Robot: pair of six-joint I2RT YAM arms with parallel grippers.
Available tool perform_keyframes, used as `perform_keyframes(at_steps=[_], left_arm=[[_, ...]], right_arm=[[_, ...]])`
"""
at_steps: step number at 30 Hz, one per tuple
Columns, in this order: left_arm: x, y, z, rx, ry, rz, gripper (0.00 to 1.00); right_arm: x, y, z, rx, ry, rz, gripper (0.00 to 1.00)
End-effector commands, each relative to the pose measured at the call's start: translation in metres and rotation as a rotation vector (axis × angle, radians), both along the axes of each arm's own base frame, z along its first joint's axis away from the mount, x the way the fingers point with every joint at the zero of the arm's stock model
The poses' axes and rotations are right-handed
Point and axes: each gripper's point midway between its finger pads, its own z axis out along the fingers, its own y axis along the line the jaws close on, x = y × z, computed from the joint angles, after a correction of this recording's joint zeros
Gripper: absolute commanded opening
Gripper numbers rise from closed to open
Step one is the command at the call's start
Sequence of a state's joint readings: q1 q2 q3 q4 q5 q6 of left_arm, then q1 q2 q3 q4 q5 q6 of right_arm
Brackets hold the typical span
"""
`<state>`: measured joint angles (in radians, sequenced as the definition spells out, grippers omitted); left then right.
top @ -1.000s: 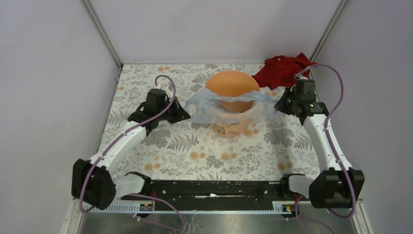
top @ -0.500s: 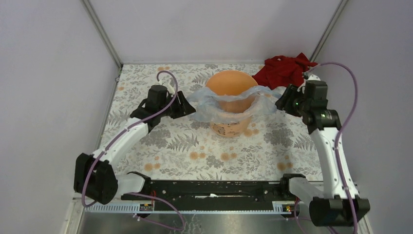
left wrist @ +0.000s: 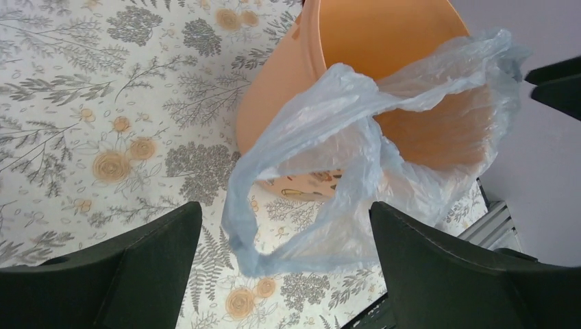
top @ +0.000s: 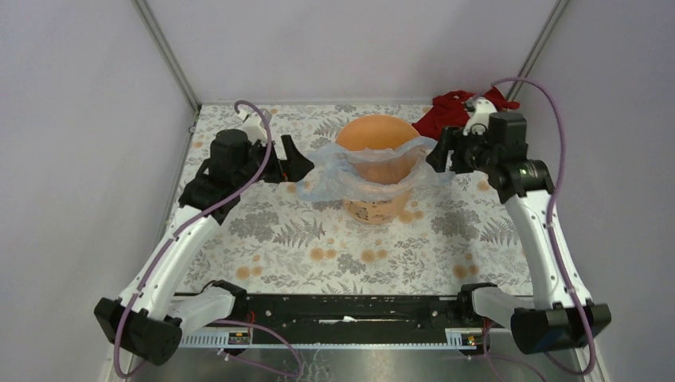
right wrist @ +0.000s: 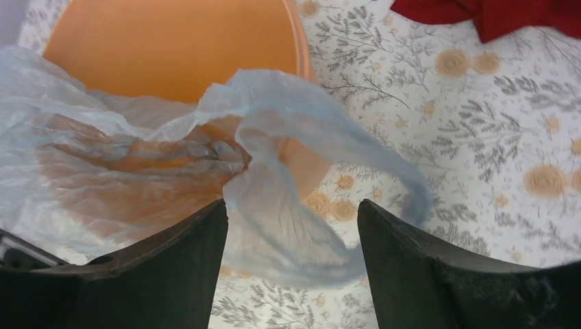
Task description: Put the trash bags into the trash bin
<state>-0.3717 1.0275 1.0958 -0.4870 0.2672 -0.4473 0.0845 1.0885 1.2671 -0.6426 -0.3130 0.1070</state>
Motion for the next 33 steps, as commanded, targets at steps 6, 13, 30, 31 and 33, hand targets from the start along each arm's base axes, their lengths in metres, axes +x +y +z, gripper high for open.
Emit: perform_keyframes(at_steps=[6, 13, 30, 31, 33], left_arm=[[0.028, -0.026, -0.006, -0.011, 0.012, -0.11, 0.97], [0.044, -0.024, -0.015, 0.013, 0.012, -0.075, 0.89], [0.069, -0.023, -0.022, 0.046, 0.064, -0.076, 0.73], [0.071, -0.023, -0.021, 0.042, 0.061, -0.072, 0.7], [0.073, -0.022, -0.019, 0.036, 0.059, -0.07, 0.66]], right_arm=[[0.041, 0.013, 0.008, -0.258, -0.082, 0.144, 0.75], [0.053, 0.015, 0.028, -0.288, -0.175, 0.144, 0.79], [0.072, 0.031, -0.006, -0.39, -0.19, 0.351, 0.74], [0.075, 0.033, -0.007, -0.383, -0.186, 0.353, 0.71], [0.079, 0.034, -0.006, -0.366, -0.185, 0.334, 0.66]])
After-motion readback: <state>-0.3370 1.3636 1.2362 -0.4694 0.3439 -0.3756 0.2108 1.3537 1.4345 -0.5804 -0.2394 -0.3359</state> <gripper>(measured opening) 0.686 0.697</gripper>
